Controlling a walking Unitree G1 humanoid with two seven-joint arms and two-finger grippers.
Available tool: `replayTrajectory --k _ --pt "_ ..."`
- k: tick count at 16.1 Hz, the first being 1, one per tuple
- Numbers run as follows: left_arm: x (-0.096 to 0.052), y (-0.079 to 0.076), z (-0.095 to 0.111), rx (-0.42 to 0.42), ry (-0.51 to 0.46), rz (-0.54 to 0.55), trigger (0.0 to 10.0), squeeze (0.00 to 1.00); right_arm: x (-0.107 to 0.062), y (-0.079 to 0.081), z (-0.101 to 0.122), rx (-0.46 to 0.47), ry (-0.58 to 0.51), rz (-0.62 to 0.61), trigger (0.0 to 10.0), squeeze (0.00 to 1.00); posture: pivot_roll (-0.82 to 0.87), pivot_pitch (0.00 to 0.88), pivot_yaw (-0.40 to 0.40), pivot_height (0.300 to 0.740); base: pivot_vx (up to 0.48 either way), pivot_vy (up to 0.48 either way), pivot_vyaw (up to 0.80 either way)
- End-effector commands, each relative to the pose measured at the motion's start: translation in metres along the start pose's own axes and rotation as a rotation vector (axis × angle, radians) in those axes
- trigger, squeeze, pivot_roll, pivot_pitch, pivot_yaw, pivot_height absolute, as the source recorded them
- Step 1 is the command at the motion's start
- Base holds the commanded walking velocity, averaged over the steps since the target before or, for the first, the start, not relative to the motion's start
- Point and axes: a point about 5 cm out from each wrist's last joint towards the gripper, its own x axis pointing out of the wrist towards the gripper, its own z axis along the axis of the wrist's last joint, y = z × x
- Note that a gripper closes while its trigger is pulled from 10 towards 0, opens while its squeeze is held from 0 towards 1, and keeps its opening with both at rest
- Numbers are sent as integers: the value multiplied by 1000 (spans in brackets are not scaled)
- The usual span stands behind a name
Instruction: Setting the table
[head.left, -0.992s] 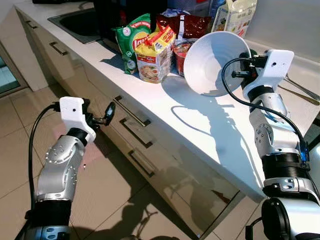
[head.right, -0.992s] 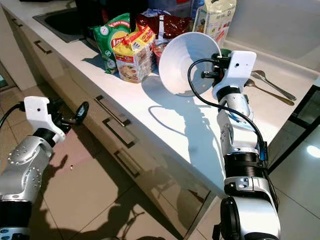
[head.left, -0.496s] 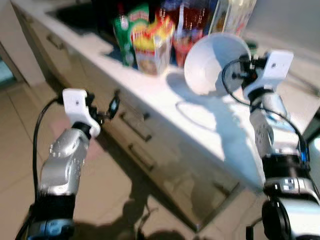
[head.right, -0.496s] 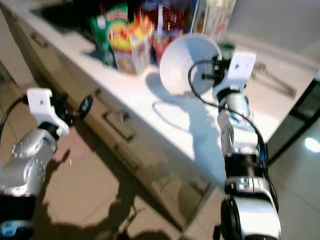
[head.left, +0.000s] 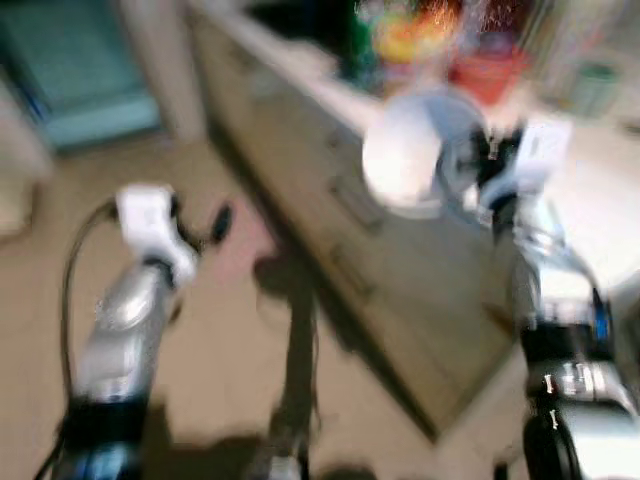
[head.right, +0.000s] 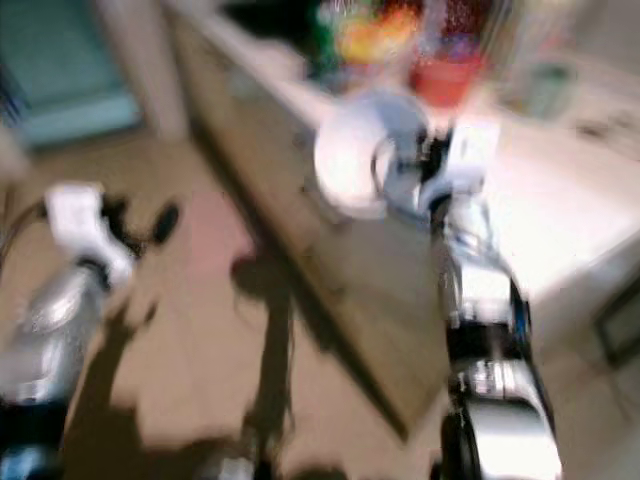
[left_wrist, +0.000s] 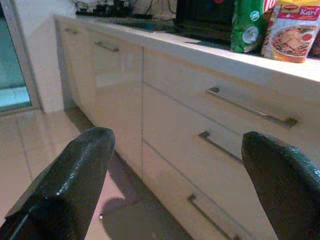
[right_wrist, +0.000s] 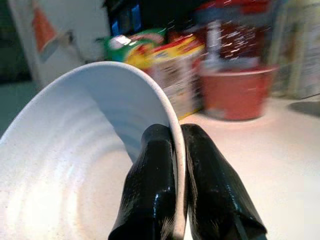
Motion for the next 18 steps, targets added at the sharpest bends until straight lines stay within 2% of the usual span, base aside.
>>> replayTrajectory --k 1,3,8,10,11,18 --pt "3 -1 9 35 -27 -14 10000 0 5 1 15 -8 -53 2 0 0 21 35 49 740 0 0 0" --pt "3 -1 10 29 -31 -14 10000 0 4 1 15 -7 -53 2 0 0 21 35 49 740 0 -137 0" --pt "5 -2 15 -23 -63 -29 10000 0 6 1 16 -15 -55 5 0 0 22 33 46 740 0 -480 0" --pt "5 -2 16 -23 -66 -24 10000 0 6 2 16 -15 -55 4 0 0 23 32 46 740 0 -480 0" --pt "6 -2 16 7 -60 -27 10000 0 6 2 16 -15 -55 5 0 0 23 32 47 740 0 -480 0" --pt "8 -7 17 18 -56 -50 10000 0 6 1 14 -16 -51 1 0 0 24 29 52 740 0 -480 0"
